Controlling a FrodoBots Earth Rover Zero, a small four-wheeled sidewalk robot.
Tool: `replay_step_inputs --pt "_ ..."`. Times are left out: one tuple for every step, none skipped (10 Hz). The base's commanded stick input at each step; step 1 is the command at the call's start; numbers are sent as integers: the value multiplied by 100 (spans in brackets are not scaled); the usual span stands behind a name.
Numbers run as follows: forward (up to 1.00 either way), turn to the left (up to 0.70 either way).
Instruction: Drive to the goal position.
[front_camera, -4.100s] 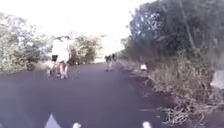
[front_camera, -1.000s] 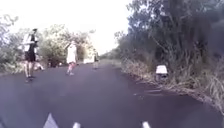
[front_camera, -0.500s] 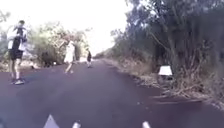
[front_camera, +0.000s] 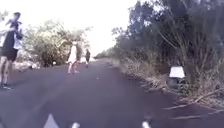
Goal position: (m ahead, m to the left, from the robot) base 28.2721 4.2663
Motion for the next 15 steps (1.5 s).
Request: replay_step_inputs --pt "85 0" --pt "85 0" --pt "85 0" --pt "85 0" --pt "84 0" --pt "70 0" --pt "55 0" --pt "41 0" --pt "26 0" --pt "12 0" --pt "0 0" --pt "0 0" --pt "0 0" --pt "0 0" --pt "0 0"
